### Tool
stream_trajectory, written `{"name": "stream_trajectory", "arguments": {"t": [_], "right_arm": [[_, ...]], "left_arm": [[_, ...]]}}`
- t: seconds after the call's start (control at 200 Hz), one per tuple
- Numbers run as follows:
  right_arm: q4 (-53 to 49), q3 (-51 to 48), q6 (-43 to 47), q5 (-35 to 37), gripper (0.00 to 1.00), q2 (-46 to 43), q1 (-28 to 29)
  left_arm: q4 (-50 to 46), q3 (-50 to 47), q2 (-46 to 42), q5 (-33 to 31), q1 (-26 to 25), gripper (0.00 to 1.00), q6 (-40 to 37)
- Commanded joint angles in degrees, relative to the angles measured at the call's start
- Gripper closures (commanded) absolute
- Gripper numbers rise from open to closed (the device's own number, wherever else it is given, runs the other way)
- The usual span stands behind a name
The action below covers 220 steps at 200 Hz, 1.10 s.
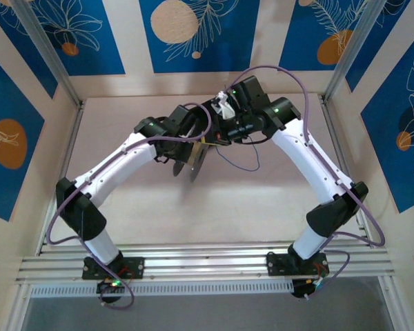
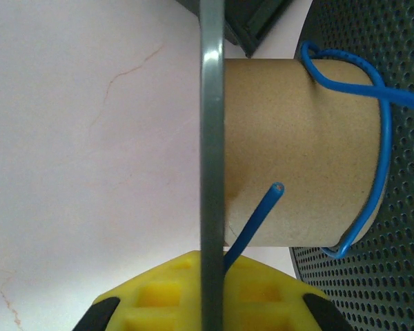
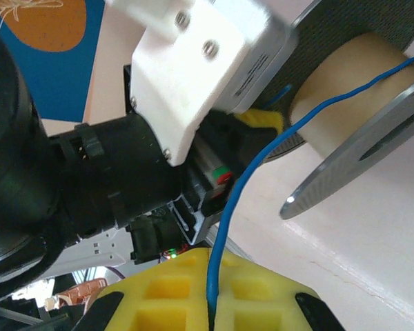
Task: Wrap the cables
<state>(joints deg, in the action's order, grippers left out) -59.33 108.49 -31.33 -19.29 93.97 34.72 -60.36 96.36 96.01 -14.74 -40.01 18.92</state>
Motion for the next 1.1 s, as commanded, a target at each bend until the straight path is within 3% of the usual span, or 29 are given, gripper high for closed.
{"name": "stream_trajectory", "arguments": {"t": [0.0,0.54,1.095], "right_arm": [[2.7,-1.7,-2.5,-0.6,1.00,-2.2,3.7],[13.9,-22.2,-8.8,4.1,1.00,-9.5,14.4],[31.1,-45.0,-13.0,10.0,1.00,-10.3,14.6]], "left_arm": [[1.1,2.1,-0.7,-2.8,1.1,1.00,6.7],[14.4,-6.1,-11.8,4.2,8.4,1.00,22.0],[29.9,-16.9,-21.5,17.3,12.6,1.00,31.6]]}}
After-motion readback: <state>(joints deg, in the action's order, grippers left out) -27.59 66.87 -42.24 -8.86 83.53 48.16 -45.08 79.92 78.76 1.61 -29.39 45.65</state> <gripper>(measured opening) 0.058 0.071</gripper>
